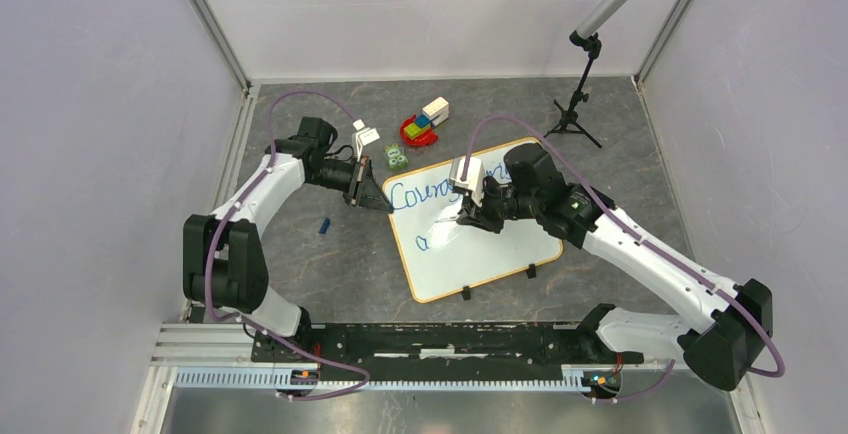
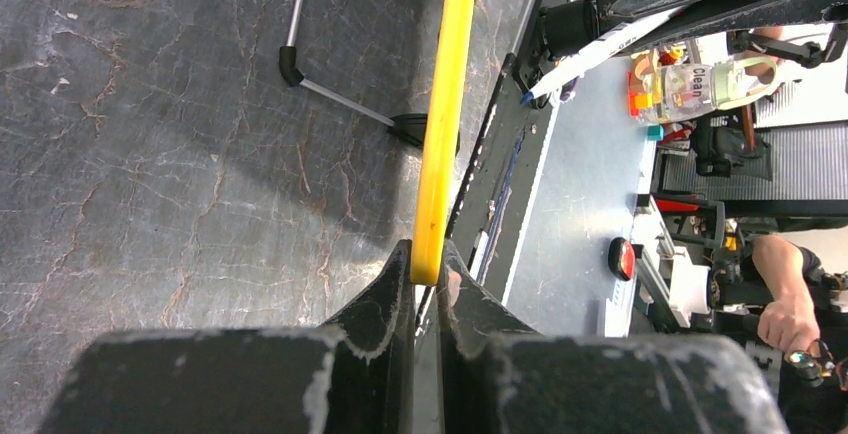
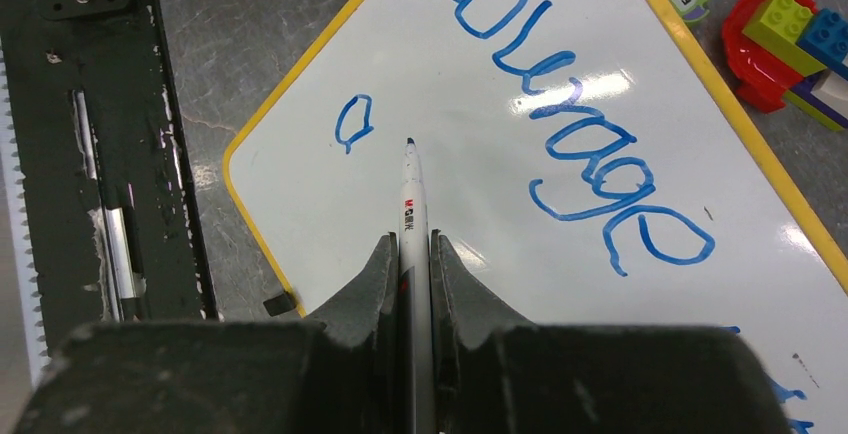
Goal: Write a sentence on the whiteboard
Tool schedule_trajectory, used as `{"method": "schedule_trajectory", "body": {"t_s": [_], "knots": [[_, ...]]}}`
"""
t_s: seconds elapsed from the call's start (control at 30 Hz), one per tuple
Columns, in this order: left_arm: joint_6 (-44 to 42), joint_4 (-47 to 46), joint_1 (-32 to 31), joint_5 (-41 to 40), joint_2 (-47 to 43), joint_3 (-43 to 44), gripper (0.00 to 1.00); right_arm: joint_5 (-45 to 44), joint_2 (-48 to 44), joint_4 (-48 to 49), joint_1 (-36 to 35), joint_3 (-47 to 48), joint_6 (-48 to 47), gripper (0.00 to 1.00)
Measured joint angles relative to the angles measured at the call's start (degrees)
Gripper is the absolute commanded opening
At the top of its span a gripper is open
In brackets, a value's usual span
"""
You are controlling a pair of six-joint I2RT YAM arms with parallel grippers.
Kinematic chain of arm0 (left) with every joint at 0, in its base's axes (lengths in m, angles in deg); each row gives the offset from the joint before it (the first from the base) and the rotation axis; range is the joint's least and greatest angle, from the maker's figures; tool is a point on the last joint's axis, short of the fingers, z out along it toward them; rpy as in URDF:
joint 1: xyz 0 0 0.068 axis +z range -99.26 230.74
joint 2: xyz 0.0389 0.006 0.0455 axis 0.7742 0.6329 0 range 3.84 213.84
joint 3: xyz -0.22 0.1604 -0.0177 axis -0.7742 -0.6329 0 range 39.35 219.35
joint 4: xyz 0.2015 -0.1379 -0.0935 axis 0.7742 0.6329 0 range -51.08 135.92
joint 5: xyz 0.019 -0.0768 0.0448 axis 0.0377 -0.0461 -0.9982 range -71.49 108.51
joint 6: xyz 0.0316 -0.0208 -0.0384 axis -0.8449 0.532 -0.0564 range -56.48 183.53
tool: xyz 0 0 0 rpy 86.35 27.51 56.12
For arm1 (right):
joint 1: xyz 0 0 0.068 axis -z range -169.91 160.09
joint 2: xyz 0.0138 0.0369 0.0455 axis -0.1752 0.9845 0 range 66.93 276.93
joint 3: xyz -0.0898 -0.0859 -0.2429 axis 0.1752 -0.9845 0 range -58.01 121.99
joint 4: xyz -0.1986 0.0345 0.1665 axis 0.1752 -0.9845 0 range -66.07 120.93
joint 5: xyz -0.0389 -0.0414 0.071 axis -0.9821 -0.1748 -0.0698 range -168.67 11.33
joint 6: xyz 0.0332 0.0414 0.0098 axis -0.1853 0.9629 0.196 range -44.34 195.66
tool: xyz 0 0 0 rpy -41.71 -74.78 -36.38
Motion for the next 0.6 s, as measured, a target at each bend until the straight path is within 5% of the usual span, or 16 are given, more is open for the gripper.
{"method": "schedule_trajectory", "body": {"t_s": [0.6], "knots": [[0.0,-0.3,0.0,-0.4,-0.7,-0.1,0.02,0.9,-0.2,3.2,0.0,0.0,2.0,0.0]]}}
